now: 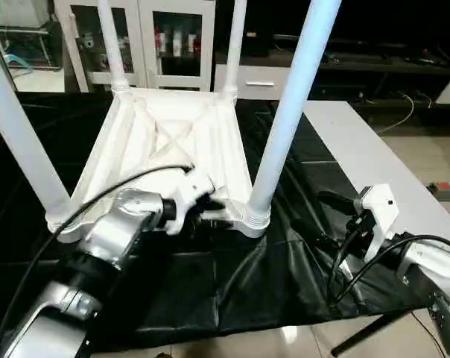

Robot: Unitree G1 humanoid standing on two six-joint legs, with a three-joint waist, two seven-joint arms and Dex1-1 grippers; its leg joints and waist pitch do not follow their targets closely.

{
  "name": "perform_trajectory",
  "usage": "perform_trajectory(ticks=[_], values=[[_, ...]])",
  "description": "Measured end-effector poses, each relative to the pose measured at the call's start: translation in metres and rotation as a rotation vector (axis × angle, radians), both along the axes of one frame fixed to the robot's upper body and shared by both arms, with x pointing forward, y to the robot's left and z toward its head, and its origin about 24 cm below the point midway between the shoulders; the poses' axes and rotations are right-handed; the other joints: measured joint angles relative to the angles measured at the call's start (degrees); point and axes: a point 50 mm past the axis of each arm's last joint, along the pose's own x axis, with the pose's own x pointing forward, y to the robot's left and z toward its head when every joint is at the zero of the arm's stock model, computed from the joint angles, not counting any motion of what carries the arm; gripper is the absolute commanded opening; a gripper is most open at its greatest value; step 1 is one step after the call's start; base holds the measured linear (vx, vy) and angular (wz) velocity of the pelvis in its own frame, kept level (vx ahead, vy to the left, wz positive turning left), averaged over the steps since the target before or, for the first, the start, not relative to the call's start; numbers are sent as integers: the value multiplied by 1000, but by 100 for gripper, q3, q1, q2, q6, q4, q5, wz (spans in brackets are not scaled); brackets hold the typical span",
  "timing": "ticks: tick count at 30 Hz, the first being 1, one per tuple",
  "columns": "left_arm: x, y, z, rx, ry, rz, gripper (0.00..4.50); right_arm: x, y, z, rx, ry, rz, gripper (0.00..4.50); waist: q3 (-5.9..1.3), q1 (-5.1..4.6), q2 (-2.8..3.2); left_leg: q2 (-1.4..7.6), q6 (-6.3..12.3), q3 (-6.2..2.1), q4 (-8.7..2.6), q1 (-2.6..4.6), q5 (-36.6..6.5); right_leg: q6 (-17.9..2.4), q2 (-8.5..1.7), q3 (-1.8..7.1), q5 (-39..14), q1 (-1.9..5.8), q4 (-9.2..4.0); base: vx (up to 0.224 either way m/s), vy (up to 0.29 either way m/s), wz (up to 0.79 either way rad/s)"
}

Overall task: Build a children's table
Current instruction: Rotate leg to tighten

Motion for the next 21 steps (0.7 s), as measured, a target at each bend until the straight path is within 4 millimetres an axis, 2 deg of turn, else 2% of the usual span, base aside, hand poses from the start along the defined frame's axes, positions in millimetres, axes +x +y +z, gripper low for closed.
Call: perform_trajectory(ticks=[2, 6, 8, 9, 11, 12, 13, 19, 21], values=[[3, 1, 2, 27, -5, -31, 249, 0, 0, -1, -6, 7, 3, 450, -2, 5, -2, 1, 1, 13, 1, 2, 0, -63, -3, 1, 38, -3, -3, 0, 0, 0], [6, 8, -5, 74, -4, -7, 249, 0, 0, -2, -6, 12, 11, 450, -4, 25, 2, 10, 4, 24, 0, 3, 3, -125, -5, -7, 91, -10, 0, 0, 0, 0], [12, 3, -4, 72, -39, 5, 249, 1, 1, -2, -7, 15, 17, 450, -4, 71, 3, 24, 17, 42, 0, 3, 11, -141, -6, -10, 142, -9, 5, 0, 0, 0], [14, 3, -3, 77, -51, 19, 222, 2, 1, -2, -6, 13, 19, 450, -5, 85, 3, 49, 18, 75, 0, 5, 11, -140, -5, -13, 142, -11, 8, 0, 0, 0], [17, 6, -2, 84, -67, 37, 211, 2, 1, -1, -6, 8, 24, 450, -5, 106, 3, 92, 19, 118, -2, 0, 12, -130, 5, -20, 135, -23, 9, 0, 0, 0], [17, 5, -2, 80, -70, 32, 211, 2, 1, -1, -7, 9, 25, 450, -6, 119, 4, 98, 19, 125, -3, 0, 12, -121, 7, -20, 130, -26, 10, 0, 0, 0], [18, 4, -1, 79, -68, 26, 189, 3, 1, -1, -7, 11, 27, 450, -5, 129, 4, 102, 19, 129, -6, -2, 12, -116, 8, -20, 127, -31, 11, 0, 0, 0], [15, 13, 2, 106, -25, -24, 128, 4, 0, -4, -8, 19, 39, 450, -5, 146, 4, 115, 19, 158, -25, -4, 12, -112, 11, -14, 124, -53, 12, 0, 0, 0], [14, 14, 2, 113, -25, -47, 121, 4, 1, -4, -11, 20, 41, 450, -5, 151, 4, 127, 19, 174, -24, -3, 12, -112, 11, -14, 124, -53, 13, 0, 0, 0]])
